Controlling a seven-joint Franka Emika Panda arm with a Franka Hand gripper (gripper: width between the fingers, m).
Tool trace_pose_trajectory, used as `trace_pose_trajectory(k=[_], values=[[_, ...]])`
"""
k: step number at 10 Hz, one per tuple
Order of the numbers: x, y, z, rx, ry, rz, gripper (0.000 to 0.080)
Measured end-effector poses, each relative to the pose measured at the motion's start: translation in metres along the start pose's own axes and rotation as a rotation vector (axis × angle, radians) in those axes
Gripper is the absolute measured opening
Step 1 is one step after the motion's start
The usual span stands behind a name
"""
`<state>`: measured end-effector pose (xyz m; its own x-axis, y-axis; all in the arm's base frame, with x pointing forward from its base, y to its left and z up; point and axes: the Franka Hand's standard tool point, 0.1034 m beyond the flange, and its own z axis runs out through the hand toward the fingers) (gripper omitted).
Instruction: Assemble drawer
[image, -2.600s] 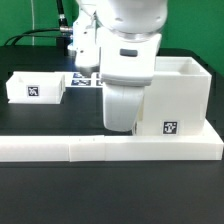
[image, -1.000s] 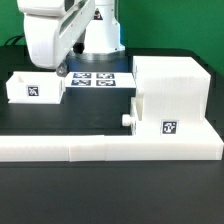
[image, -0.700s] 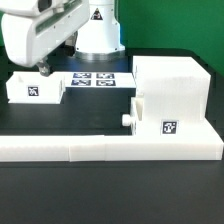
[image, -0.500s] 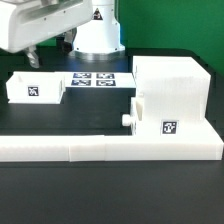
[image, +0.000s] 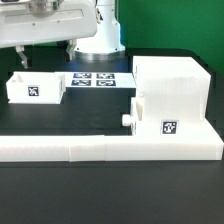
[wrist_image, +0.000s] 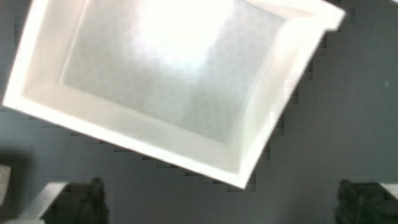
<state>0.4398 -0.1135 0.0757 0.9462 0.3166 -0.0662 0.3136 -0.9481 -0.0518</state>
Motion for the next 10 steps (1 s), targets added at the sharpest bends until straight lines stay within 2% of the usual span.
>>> trace_pose_trajectory(k=[3, 6, 10], values=[[0.002, -0.004, 0.001, 0.010, 0.006, 0.196, 0.0649], [-0.007, -0.024, 0.029, -0.008, 0.031, 0.246, 0.0649], [-0.015, -0.028, 0.063, -0.021, 0.054, 0.240, 0.0649]])
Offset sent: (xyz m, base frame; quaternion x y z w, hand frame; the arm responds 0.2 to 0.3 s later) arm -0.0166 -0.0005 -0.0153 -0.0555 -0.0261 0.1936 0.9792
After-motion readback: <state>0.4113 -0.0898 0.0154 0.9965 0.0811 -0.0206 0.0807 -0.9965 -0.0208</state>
